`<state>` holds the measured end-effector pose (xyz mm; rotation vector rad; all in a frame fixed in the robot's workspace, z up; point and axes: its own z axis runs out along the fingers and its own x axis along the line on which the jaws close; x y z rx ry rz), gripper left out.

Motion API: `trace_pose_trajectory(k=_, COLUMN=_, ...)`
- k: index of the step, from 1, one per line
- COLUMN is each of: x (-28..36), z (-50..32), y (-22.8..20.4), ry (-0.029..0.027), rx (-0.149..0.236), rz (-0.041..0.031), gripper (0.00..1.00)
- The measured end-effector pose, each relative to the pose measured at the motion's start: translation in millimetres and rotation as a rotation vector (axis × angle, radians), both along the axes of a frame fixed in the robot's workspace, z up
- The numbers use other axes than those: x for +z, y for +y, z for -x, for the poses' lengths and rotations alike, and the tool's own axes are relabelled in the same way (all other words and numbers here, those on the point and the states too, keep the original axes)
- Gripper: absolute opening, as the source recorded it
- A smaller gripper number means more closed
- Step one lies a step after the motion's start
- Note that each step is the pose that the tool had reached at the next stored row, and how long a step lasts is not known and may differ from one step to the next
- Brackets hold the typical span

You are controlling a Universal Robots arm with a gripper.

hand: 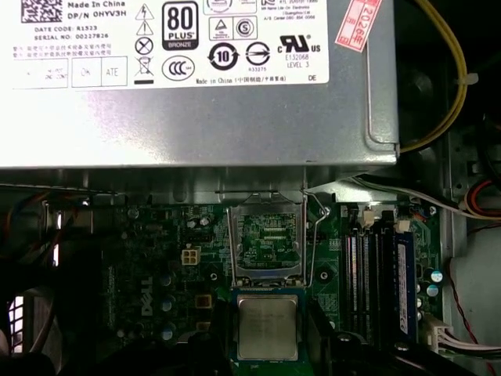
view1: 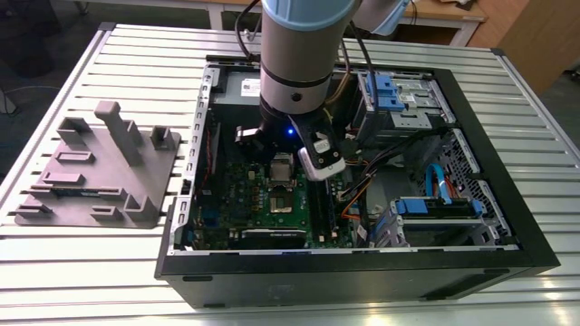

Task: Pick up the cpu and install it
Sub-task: 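Place the cpu into insertion slot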

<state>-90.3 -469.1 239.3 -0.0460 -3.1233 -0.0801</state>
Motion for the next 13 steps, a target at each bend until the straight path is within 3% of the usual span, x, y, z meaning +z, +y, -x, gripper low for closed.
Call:
trace_pose_trajectory(k=6, x=-0.8, z=0.8, y=-1.9, ry=0.0000, rx=0.000, rz=-0.0001, gripper=0.47)
trace_pose_trajectory(k=13, x=-10.2, z=1.6, y=-3.8, ry=-0.0001, rx=0.000, rz=-0.0001, gripper=0.47)
